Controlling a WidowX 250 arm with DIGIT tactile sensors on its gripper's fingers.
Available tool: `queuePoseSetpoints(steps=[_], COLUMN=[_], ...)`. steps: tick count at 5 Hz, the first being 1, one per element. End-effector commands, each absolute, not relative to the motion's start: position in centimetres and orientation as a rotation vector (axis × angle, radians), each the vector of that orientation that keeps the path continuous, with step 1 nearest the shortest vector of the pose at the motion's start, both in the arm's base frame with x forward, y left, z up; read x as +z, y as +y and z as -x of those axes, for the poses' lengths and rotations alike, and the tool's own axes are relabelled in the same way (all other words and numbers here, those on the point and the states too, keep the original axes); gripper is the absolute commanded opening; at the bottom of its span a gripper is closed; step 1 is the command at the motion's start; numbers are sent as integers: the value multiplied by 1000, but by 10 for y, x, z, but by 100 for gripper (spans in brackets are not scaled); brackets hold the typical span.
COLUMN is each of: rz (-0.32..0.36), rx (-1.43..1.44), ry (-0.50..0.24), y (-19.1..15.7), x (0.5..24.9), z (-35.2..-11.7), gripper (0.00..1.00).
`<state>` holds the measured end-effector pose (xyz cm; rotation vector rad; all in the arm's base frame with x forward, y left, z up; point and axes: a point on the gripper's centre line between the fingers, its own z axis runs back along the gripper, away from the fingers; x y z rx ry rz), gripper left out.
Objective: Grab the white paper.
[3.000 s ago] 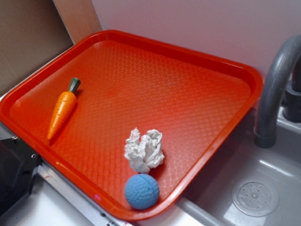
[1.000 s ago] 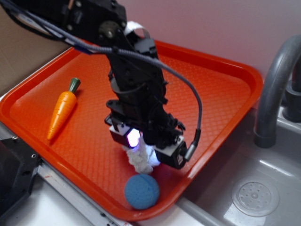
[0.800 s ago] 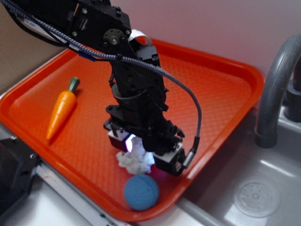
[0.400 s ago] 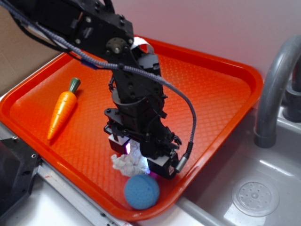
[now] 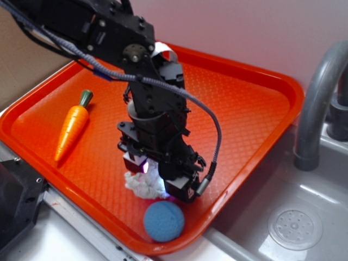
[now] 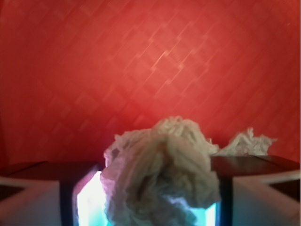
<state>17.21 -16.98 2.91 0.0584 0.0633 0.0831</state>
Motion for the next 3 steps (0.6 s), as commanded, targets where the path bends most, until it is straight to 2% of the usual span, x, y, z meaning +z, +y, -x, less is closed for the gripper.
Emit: queuePoseSetpoints(steps=[1, 2, 3], rz=[-106, -87, -67], rx=[48, 66, 174], ry=[-176, -245, -269], y=[-154, -131, -101], x=[102, 146, 182], z=[-189, -191, -189], gripper=[0, 0, 0])
